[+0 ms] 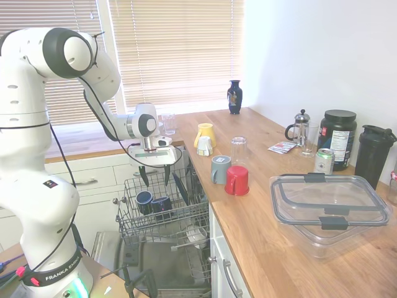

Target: Unload a mug from dishwasher

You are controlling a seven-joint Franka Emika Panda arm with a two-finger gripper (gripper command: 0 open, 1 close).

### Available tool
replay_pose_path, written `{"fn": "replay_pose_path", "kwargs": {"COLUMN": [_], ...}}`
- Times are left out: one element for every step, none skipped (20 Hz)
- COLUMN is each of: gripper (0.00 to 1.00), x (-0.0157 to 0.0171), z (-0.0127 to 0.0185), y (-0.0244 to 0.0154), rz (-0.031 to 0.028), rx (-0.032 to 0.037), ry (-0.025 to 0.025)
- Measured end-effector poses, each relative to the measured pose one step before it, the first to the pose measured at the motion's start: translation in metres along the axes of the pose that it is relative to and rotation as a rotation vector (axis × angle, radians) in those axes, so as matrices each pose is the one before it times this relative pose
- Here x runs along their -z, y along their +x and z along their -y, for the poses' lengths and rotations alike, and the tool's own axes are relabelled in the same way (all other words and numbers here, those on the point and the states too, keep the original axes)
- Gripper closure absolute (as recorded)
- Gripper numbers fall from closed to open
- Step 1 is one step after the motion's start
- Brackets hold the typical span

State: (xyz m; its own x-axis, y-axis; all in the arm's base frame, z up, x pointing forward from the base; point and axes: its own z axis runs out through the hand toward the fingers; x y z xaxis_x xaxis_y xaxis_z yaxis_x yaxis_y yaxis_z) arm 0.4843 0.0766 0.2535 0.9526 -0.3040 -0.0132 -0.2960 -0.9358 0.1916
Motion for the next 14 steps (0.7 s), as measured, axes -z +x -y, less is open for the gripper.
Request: {"fn": "replay_pose_path", "kwargs": {"gripper": [0.00, 0.00, 0.00, 0.00, 0.00, 0.00, 0.00, 0.00, 0.00, 0.00, 0.00, 0.00, 0.00, 0.00], "x": [-0.00555, -0.00583, -0.00629, -0.00677, -0.00746, -0.00788, -0.00724, -0.00587, -0.00411, -0.00251, -0.00163, -0.00104, -0.00104, -0.00136], "z": [0.00195, 0.00092, -0.00039, -0.00099, -0.00099, -0.00083, -0.00063, -0.00050, 0.00012, 0.00060, 0.00077, 0.00123, 0.00198, 0.00361], "y": [0.00140, 0.00272, 0.00313, 0.00303, 0.00198, 0.00074, 0.00027, -0.00015, 0.00011, 0.00036, 0.00010, 0.00006, -0.00033, -0.00116], "rz": [-0.00599, -0.00565, -0.00184, -0.00085, 0.00066, 0.00420, 0.00568, 0.00702, 0.00279, 0.00044, 0.00114, 0.00087, 0.00099, 0.00100], "rx": [0.01411, 0.01088, 0.00552, 0.00254, 0.00433, 0.00521, 0.00860, 0.01160, 0.00998, 0.01129, 0.01253, 0.01351, 0.01614, 0.01894], "ry": [-0.00765, -0.00670, -0.00545, -0.00349, -0.00327, -0.00021, -0.00070, -0.00181, 0.00043, 0.00063, -0.00013, -0.00006, -0.00072, -0.00255]}}
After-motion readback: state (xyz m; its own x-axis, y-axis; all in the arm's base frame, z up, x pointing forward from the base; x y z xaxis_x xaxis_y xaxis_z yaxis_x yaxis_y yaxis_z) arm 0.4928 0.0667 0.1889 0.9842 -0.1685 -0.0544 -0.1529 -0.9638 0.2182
